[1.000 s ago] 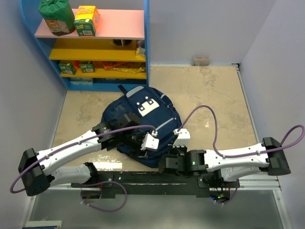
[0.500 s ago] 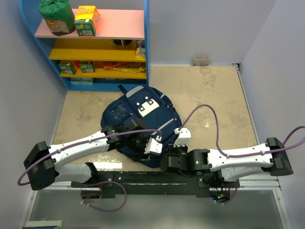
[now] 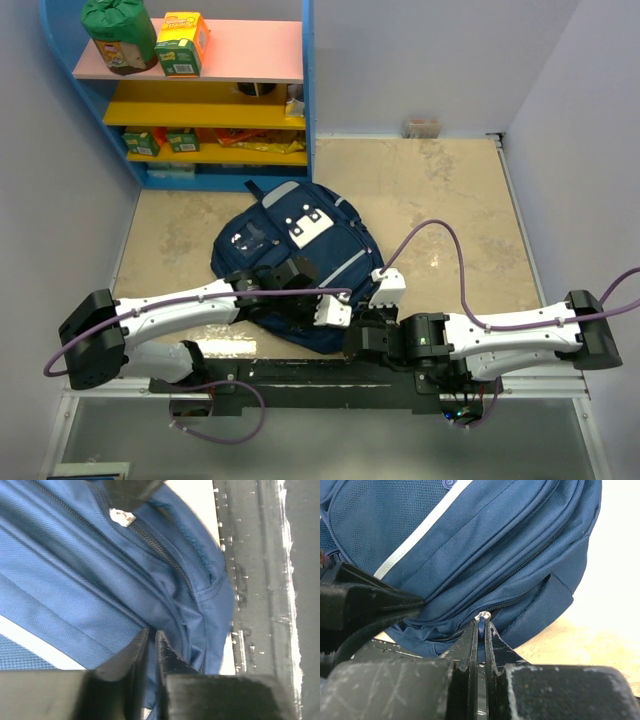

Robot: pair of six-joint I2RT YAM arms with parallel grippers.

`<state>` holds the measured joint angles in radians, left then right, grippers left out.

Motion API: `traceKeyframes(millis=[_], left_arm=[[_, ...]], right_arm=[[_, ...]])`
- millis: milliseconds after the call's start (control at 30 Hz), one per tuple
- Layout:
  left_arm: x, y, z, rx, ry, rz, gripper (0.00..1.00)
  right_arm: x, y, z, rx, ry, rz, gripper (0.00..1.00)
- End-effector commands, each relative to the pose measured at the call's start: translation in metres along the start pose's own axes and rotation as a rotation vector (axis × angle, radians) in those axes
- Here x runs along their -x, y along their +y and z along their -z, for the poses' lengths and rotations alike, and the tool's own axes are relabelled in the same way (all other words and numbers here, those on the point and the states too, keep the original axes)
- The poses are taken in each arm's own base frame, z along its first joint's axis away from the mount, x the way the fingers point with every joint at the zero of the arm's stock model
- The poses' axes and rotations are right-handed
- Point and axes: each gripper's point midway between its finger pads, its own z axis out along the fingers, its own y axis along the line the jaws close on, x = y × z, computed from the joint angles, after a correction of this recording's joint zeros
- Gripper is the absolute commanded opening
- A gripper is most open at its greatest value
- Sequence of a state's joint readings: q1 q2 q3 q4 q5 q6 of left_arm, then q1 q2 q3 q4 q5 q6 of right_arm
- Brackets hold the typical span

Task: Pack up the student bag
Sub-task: Zip the student bag at the center of the board.

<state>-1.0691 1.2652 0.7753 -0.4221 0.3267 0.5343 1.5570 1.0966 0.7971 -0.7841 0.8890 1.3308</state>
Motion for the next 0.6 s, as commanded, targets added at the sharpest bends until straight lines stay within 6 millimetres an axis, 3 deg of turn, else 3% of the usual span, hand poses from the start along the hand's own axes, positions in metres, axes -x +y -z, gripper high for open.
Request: traceKeyframes(millis=[0,33,133,233,333,500,567], left_arm=[[-0.005,-0.008,-0.007,-0.030,0.006,0.024,0.06],[-0.007,-0.010,-0.007,-0.038,0.009,0.024,0.01],[-0.002,-0.017,-0.005,-0.081,-0.009,0.018,0.00],[0.019,-0.020,0.006,-0.118,-0.054,0.027,0.00],[0.048,-0.025,0.020,-0.173,-0.126,0.044,0.20],[0.063,-0.040,0.029,-0.239,-0.177,0.054,0.29],[0.071,-0.042,0.042,-0.197,-0.238,-0.014,0.43]], right_arm=[[0.013,0.018,0.002,0.054,-0.043,-0.087,0.00],[0.013,0.018,0.002,0.055,-0.042,-0.086,0.00],[0.011,0.015,0.002,0.049,-0.037,-0.090,0.00],[0.007,0.013,0.001,0.041,-0.026,-0.092,0.00],[0.009,0.015,0.002,0.047,-0.026,-0.101,0.00],[0.016,0.018,0.006,0.060,-0.034,-0.107,0.00],[0.018,0.021,0.007,0.067,-0.036,-0.109,0.00]])
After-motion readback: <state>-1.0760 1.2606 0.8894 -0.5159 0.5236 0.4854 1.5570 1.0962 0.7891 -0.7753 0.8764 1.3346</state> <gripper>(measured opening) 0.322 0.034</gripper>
